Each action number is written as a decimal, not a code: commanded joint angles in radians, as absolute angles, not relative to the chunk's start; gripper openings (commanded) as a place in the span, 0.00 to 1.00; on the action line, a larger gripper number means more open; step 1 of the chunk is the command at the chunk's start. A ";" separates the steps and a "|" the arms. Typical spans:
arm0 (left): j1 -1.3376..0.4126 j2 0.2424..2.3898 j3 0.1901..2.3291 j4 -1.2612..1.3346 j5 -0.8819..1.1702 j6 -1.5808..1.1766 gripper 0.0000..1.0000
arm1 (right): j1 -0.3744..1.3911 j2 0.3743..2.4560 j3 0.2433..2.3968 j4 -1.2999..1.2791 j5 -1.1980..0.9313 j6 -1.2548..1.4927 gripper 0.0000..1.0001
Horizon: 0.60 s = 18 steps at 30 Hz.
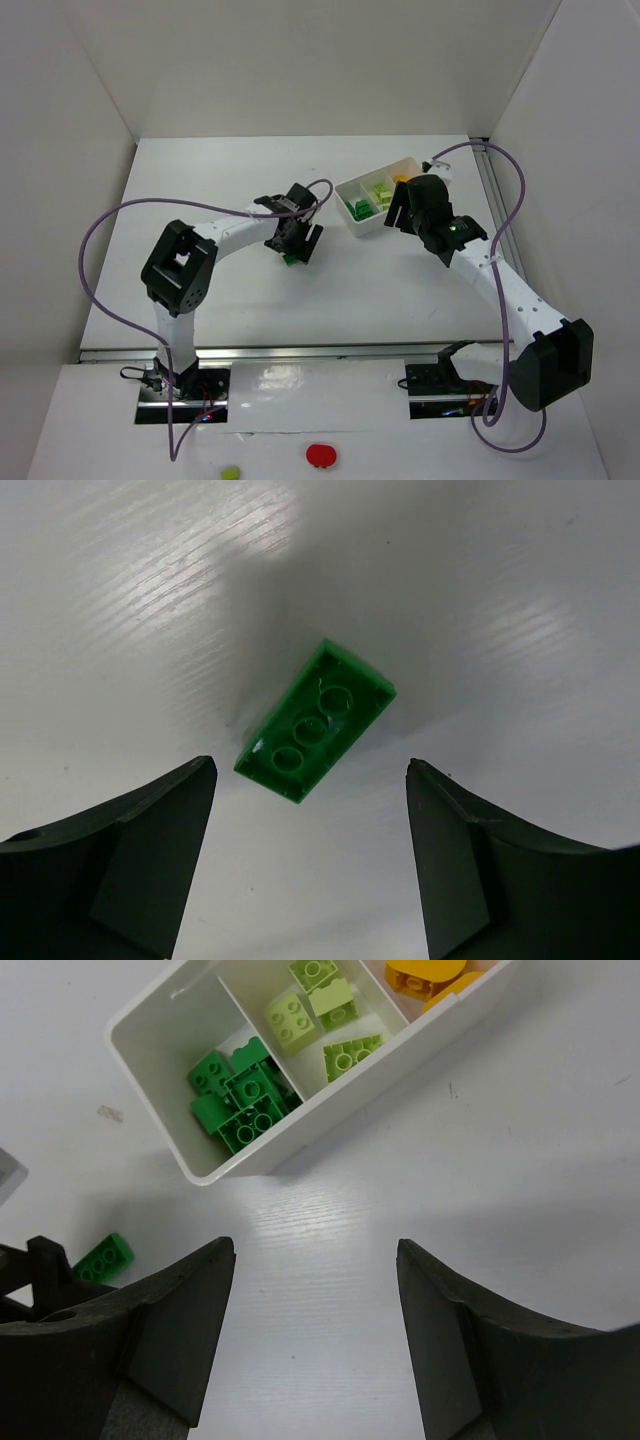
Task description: Sort the legos into containers by color
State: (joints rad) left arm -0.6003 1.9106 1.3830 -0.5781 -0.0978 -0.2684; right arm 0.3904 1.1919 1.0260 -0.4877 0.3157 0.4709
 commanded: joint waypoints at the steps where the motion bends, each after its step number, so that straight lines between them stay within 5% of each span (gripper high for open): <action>1: -0.594 1.977 1.430 -0.615 -0.097 -0.278 0.86 | 0.399 1.175 1.029 -0.442 0.316 0.474 0.73; 18: -0.500 2.088 1.557 -0.664 -0.049 -0.299 0.81 | 0.399 1.166 1.029 -0.451 0.334 0.465 0.73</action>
